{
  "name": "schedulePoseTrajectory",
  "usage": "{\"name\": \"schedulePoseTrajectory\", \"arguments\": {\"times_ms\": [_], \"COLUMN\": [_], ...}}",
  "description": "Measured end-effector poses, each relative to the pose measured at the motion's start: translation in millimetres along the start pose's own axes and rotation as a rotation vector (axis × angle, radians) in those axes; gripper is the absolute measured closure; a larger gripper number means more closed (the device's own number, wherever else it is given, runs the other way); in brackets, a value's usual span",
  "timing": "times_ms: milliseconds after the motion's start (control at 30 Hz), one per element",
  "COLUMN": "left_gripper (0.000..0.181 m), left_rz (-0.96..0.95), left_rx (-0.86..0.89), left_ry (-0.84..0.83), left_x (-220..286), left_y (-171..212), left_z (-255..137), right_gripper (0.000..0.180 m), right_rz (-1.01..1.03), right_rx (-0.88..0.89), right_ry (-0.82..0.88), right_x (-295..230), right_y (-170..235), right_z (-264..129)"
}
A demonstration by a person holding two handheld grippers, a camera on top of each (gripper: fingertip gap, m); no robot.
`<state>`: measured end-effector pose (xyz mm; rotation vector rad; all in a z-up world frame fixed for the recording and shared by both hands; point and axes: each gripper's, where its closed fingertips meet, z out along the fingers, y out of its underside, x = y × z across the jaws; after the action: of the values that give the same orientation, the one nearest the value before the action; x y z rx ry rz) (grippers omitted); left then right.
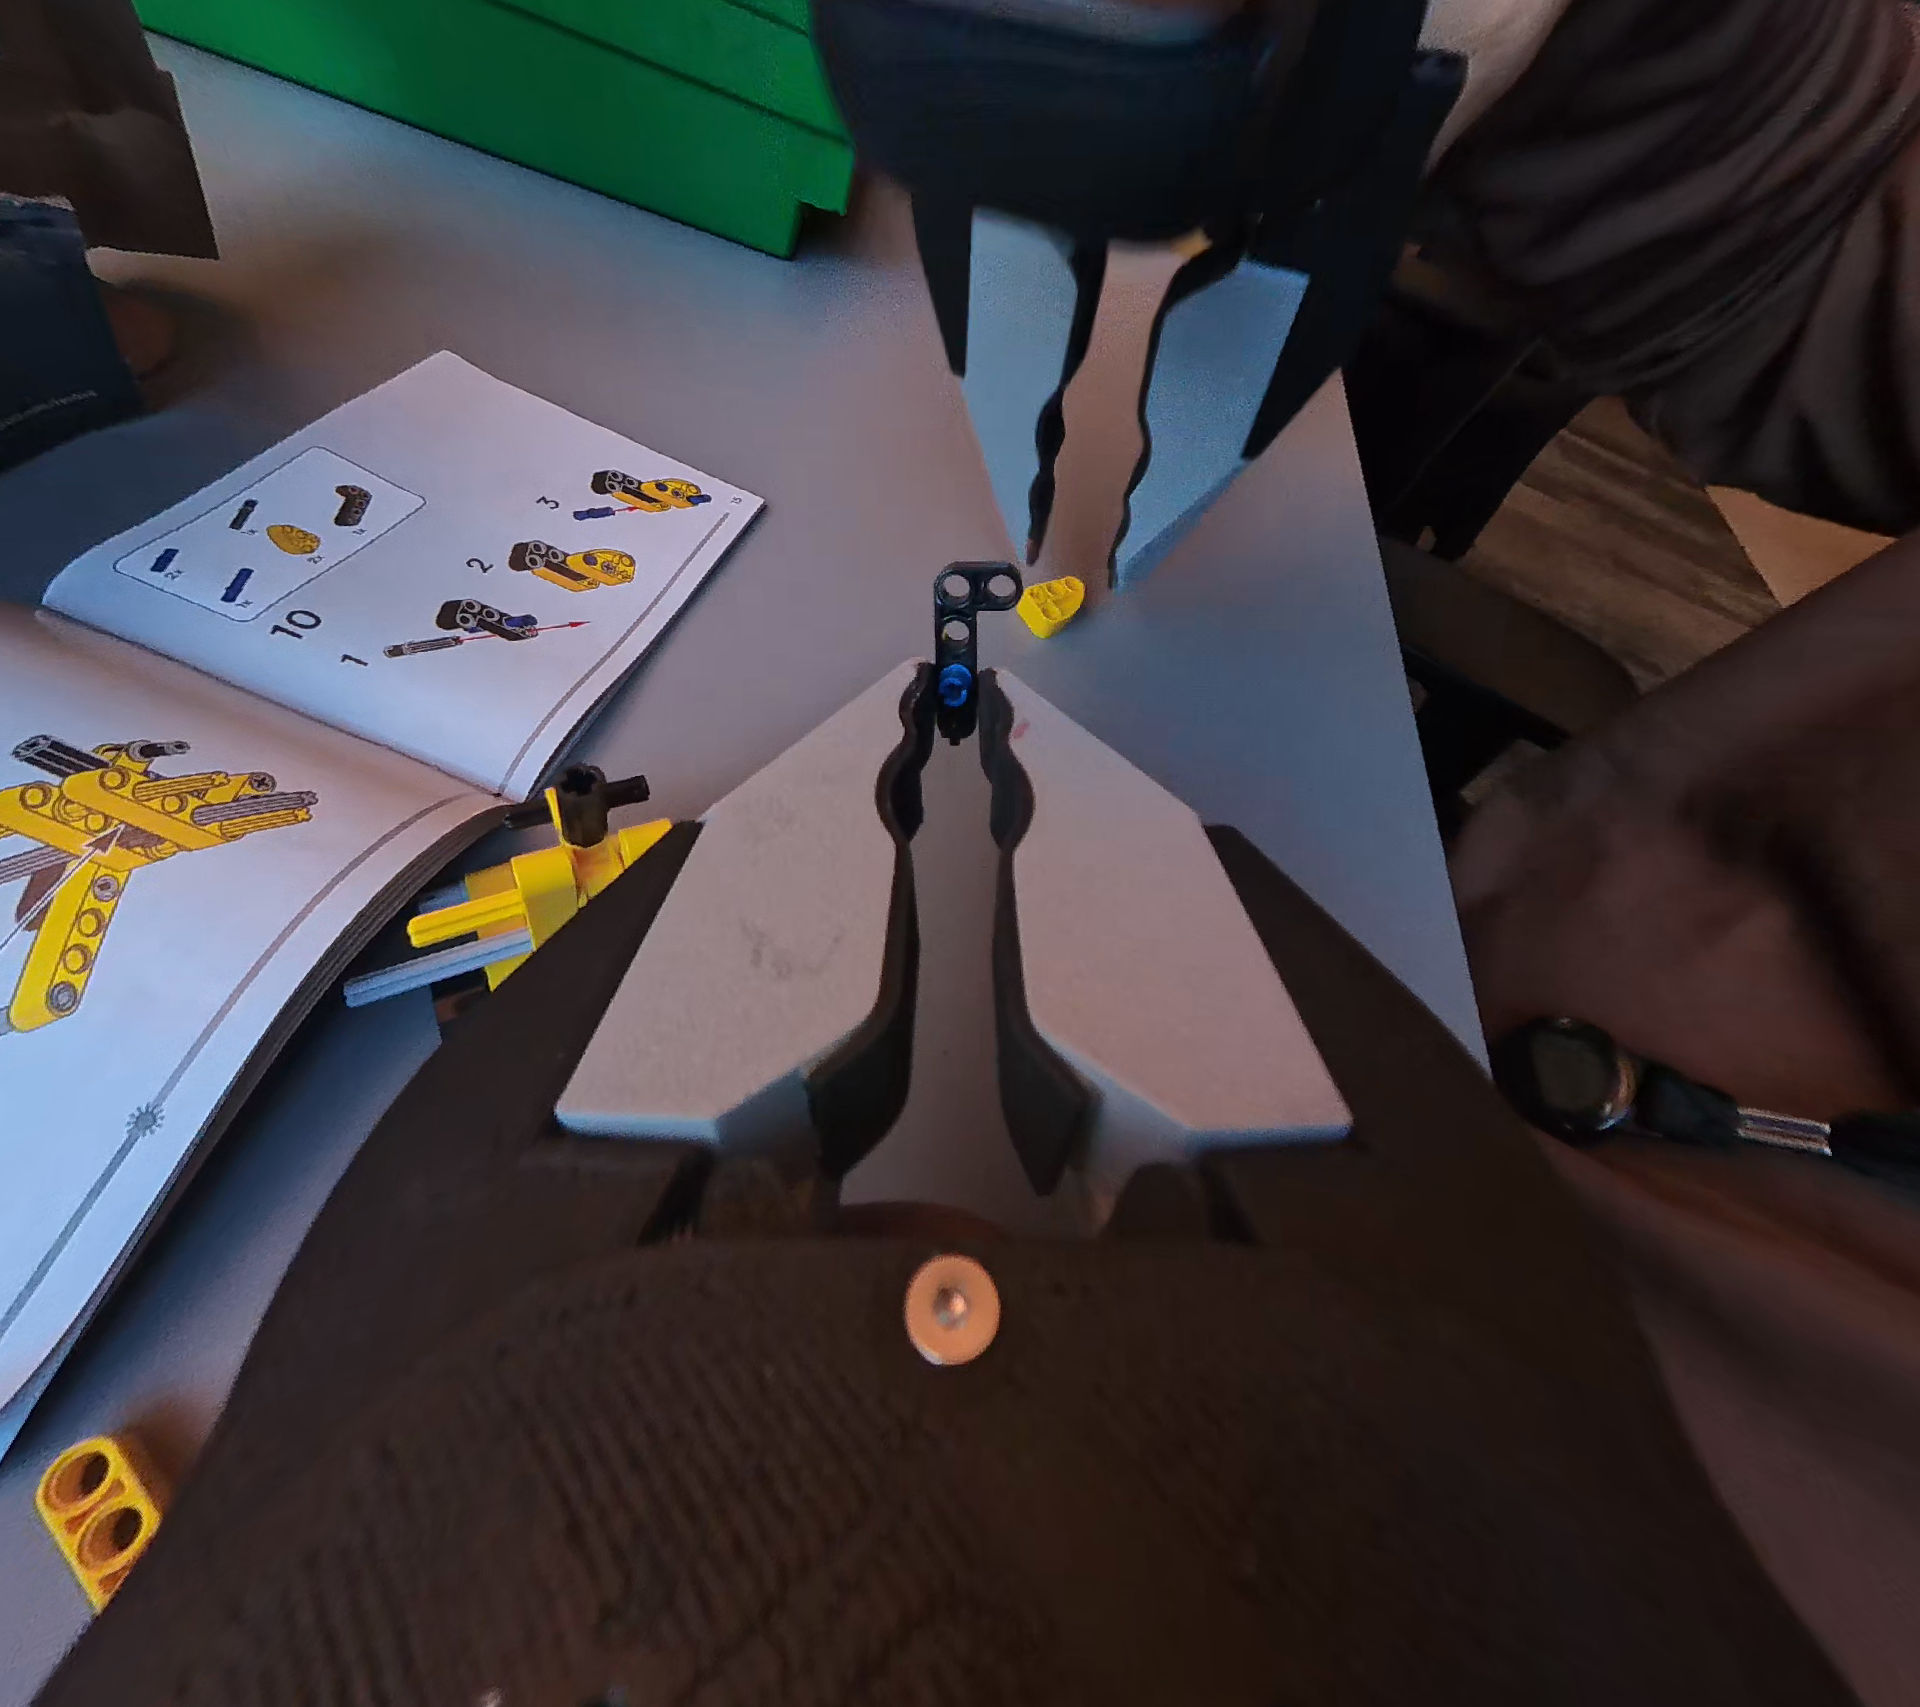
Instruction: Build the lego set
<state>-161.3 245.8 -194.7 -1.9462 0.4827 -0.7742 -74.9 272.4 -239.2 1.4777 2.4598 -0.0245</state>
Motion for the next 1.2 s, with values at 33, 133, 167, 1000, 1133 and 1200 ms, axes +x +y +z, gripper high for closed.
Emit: {"name": "schedulePoseTrajectory", "arguments": {"times_ms": [33,133,167,1000,1133,1200], "left_gripper": [0.176,0.176,0.176,0.176,0.176,0.176], "left_rz": [0.001,0.007,0.009,0.01,0.009,0.007], "left_rx": [0.0,-0.003,-0.005,-0.004,-0.005,-0.005], "left_ry": [0.001,0.001,0.0,0.013,0.011,0.011], "left_x": [0,1,1,4,4,4], "left_y": [0,0,1,0,0,0], "left_z": [0,0,1,2,2,2], "right_gripper": [0.157,0.154,0.154,0.171,0.172,0.172], "right_rz": [-0.006,-0.039,-0.028,0.03,-0.139,-0.234], "right_rx": [0.039,0.194,0.249,0.6,0.516,0.476], "right_ry": [0.021,0.065,0.052,0.295,0.492,0.611], "right_x": [2,5,4,11,19,25], "right_y": [0,0,0,-7,-7,-7], "right_z": [-2,-7,-8,1,-5,-11]}}
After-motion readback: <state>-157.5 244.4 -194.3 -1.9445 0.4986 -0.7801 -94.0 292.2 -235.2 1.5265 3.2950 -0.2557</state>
